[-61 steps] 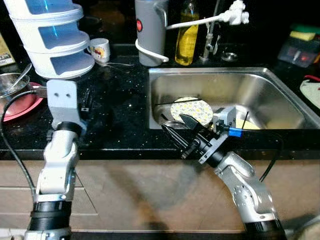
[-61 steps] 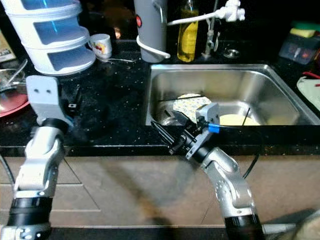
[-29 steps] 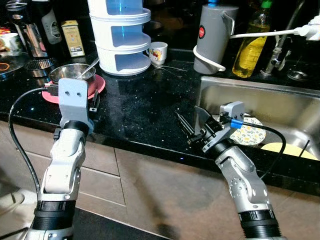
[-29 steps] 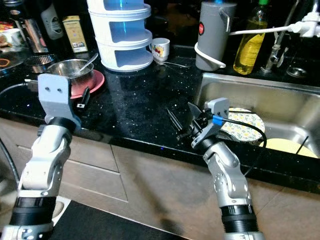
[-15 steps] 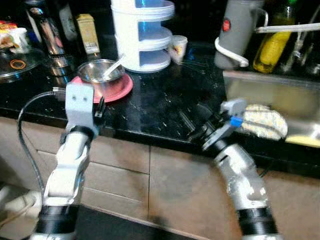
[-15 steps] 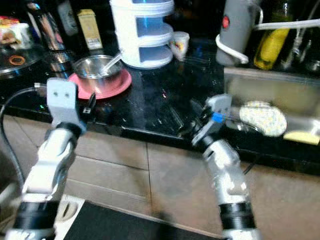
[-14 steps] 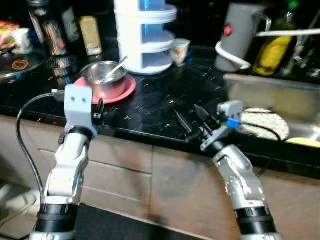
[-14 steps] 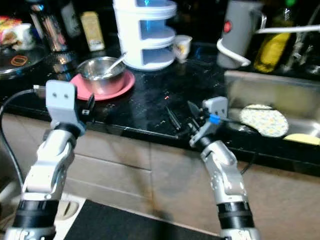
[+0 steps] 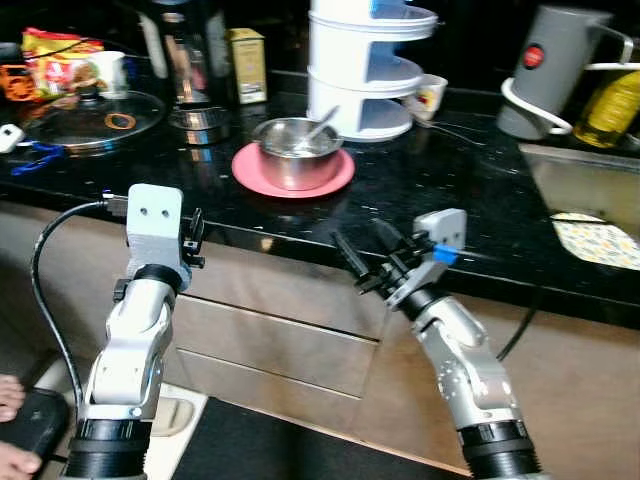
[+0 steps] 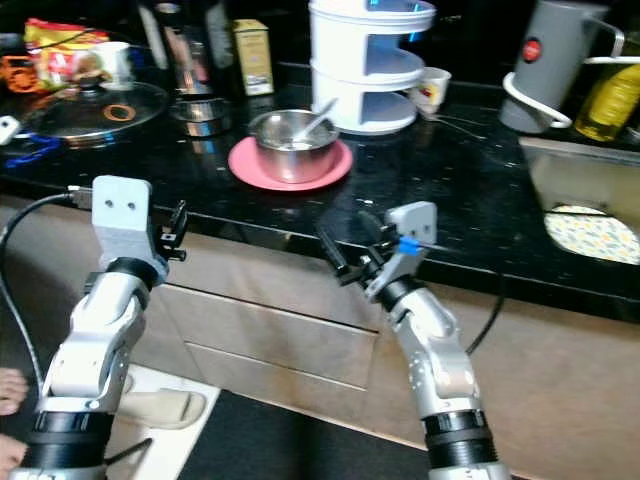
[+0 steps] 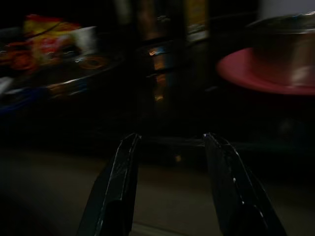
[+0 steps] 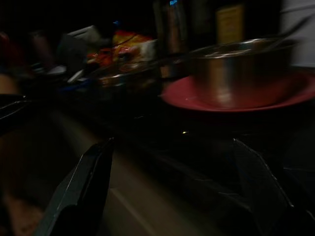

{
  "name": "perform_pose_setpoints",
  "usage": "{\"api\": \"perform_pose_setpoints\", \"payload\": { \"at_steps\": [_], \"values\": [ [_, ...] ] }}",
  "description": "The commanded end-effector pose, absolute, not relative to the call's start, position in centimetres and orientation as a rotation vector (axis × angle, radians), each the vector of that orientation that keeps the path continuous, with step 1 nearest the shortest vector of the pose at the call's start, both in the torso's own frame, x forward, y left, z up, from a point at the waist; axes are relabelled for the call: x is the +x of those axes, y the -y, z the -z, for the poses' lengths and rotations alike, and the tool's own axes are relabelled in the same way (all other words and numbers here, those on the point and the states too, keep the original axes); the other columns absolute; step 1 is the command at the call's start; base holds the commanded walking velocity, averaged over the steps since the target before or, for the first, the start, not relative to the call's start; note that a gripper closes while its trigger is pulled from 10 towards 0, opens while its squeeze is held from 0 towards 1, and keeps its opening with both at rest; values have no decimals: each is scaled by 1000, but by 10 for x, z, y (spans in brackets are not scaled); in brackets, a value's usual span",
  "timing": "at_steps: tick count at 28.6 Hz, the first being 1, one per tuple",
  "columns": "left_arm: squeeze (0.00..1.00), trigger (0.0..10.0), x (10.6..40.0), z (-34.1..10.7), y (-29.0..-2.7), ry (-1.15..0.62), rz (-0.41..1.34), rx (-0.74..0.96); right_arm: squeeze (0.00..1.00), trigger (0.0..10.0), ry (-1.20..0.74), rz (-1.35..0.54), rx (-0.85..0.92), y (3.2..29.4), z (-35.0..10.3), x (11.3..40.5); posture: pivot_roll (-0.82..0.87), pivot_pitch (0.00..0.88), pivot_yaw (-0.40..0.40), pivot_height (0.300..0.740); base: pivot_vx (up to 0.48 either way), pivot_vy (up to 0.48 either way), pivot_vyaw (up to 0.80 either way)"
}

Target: Kitchen organization

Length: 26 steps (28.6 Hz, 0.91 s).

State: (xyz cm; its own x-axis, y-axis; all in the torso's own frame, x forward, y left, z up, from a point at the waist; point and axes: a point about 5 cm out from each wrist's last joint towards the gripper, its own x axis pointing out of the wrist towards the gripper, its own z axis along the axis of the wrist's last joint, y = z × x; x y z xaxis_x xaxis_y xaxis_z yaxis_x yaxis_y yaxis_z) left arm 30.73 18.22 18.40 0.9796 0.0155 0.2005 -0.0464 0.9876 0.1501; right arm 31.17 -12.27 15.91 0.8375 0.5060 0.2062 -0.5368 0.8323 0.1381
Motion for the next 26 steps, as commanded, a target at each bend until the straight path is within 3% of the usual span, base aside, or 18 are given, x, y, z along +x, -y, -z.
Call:
{"api": "perform_pose_setpoints", "payload": {
  "at_steps": [1, 19, 26],
  "values": [
    [0, 10000, 304, -174, -182, 172, -23, 163, 0, 10000, 170, -567, 199, 123, -158, 306, 58, 0, -25, 740, 0, 0, 0],
    [0, 10000, 290, -159, -174, 153, 12, 169, 0, 10000, 144, -607, 232, 111, -150, 290, 57, 0, -27, 740, 0, 0, 0],
    [0, 10000, 291, -163, -175, 170, 17, 182, 0, 10000, 159, -612, 239, 111, -155, 292, 58, 0, -27, 740, 354, 0, 0]
  ]
}}
